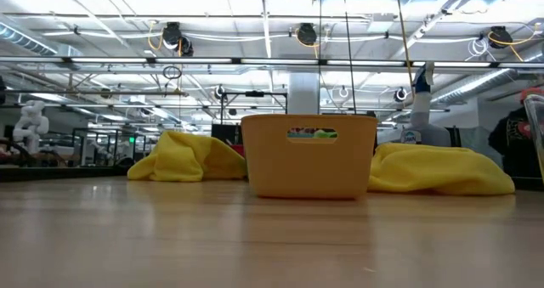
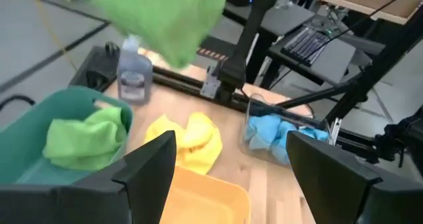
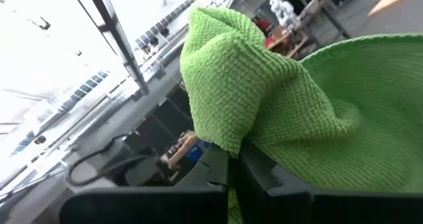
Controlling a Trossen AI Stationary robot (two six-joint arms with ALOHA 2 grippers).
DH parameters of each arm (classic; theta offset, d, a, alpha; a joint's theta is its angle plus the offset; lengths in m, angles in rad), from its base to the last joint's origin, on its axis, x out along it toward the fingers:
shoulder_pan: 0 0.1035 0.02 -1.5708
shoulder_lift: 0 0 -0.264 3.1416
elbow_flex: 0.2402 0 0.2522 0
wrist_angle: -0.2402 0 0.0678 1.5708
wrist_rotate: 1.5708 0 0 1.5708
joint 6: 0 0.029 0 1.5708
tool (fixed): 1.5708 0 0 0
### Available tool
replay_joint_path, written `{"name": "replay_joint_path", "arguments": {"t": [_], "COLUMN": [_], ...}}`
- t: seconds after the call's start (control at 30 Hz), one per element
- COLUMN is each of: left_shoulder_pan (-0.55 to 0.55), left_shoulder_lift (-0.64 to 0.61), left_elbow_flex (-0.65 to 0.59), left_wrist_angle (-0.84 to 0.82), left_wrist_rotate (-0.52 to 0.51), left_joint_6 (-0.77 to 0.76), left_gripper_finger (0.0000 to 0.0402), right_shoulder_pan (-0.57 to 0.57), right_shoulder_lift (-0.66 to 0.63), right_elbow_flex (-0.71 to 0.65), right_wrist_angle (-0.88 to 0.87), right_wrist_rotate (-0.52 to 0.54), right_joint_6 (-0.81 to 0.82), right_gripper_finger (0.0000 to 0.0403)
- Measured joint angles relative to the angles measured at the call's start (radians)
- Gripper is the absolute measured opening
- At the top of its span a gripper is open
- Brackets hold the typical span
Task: Sort microfiber towel by color & place in baskets
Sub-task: Put the green microfiber towel into the blue bin
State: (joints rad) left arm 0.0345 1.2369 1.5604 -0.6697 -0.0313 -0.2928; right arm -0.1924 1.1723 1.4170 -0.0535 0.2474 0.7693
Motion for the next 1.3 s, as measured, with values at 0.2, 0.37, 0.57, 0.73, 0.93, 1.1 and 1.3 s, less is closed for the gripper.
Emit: {"name": "replay_joint_path", "arguments": {"t": [0.2,0.37,0.57,0.73,0.93,1.1,1.3], "left_shoulder_pan": [-0.001,-0.001,0.0,-0.053,-0.084,-0.084,-0.086], "left_shoulder_lift": [-0.006,0.017,0.09,0.163,0.26,0.317,0.36], "left_elbow_flex": [-0.001,0.003,0.0,0.046,0.136,0.216,0.226], "left_wrist_angle": [0.207,0.551,0.548,0.581,0.499,0.307,0.265], "left_wrist_rotate": [-0.013,-0.209,-0.296,-0.286,-0.331,-0.386,-0.495], "left_joint_6": [-0.007,0.03,0.117,0.257,0.459,0.52,0.791], "left_gripper_finger": [0.0293,0.0293,0.0293,0.0293,0.0304,0.0327,0.0345], "right_shoulder_pan": [-0.087,-0.101,-0.1,-0.101,-0.1,-0.1,-0.101], "right_shoulder_lift": [-0.022,-0.002,0.036,0.058,0.087,0.087,0.087], "right_elbow_flex": [0.0,0.0,0.0,0.0,0.0,0.0,0.0], "right_wrist_angle": [-0.043,-0.127,-0.15,-0.143,-0.147,-0.147,-0.15], "right_wrist_rotate": [-0.131,-0.268,-0.357,-0.382,-0.476,-0.549,-0.593], "right_joint_6": [-0.001,-0.007,-0.008,-0.004,0.005,0.015,0.018], "right_gripper_finger": [0.0,0.0,0.0,0.0,0.0,0.0,0.0]}}
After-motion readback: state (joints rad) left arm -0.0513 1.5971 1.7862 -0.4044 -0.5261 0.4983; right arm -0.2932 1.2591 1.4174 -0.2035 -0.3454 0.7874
